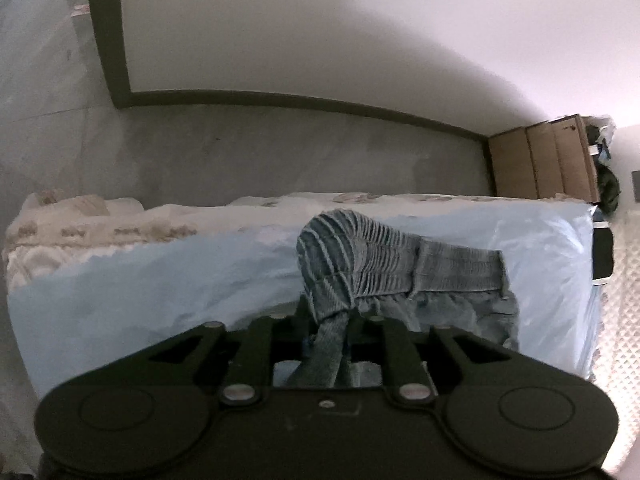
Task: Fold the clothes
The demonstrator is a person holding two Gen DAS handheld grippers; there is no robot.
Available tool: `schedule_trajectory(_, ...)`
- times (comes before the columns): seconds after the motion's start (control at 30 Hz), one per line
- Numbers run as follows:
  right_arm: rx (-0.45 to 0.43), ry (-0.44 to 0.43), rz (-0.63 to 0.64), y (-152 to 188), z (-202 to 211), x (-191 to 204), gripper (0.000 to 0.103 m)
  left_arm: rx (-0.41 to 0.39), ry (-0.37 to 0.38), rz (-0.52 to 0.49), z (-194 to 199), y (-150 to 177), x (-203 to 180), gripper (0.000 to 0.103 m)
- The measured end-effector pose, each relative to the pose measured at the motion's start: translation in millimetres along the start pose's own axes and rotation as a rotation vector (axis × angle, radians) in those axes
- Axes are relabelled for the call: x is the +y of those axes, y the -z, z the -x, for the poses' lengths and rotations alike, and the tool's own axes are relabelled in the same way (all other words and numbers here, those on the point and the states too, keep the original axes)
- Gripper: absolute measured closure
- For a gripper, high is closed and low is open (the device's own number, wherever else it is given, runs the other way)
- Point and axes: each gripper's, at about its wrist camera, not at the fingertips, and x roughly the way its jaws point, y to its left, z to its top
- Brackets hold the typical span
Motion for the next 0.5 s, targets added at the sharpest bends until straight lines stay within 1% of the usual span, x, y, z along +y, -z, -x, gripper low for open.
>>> schedule_trajectory(0.03, -0.009, -0.003, -0.021, -5, -2, -8, 0.052, -0.001, -0.014, -0.001, 3, 0, -1, 0.077)
schedule_trajectory(0.07, -0.018, -0.006, -0.04, -10, -4, -15, 0.052, 0.001, -0.024, -0.012, 7, 1, -4, 0.074)
schedule_trajectory(0.13, -0.04, -0.01, -0.093, -26, -10, -28, 0.045, -0.001, -0.041, -0.034, 16, 4, -10, 0.054)
schedule_trajectory(0.17, -0.053, -0.019, -0.127, -31, -9, -42, 0.042, -0.005, -0.047, -0.046, 21, 6, -12, 0.052)
schedule_trajectory(0.23, -0.088, -0.035, -0.198, -38, 0, -72, 0.035, -0.017, -0.044, -0.075, 38, 12, -18, 0.051)
schedule_trajectory(0.27, -0.111, -0.041, -0.232, -38, 8, -88, 0.034, -0.02, -0.038, -0.089, 47, 15, -21, 0.051)
schedule_trajectory(0.33, -0.177, -0.025, -0.287, -43, 18, -118, 0.024, -0.024, -0.027, -0.13, 63, 23, -27, 0.051)
schedule_trajectory(0.4, -0.221, -0.005, -0.352, -44, 28, -153, 0.024, -0.054, -0.02, -0.18, 86, 37, -35, 0.05)
schedule_trajectory(0.5, -0.244, 0.009, -0.47, -46, 31, -204, 0.024, -0.08, -0.007, -0.258, 107, 64, -46, 0.05)
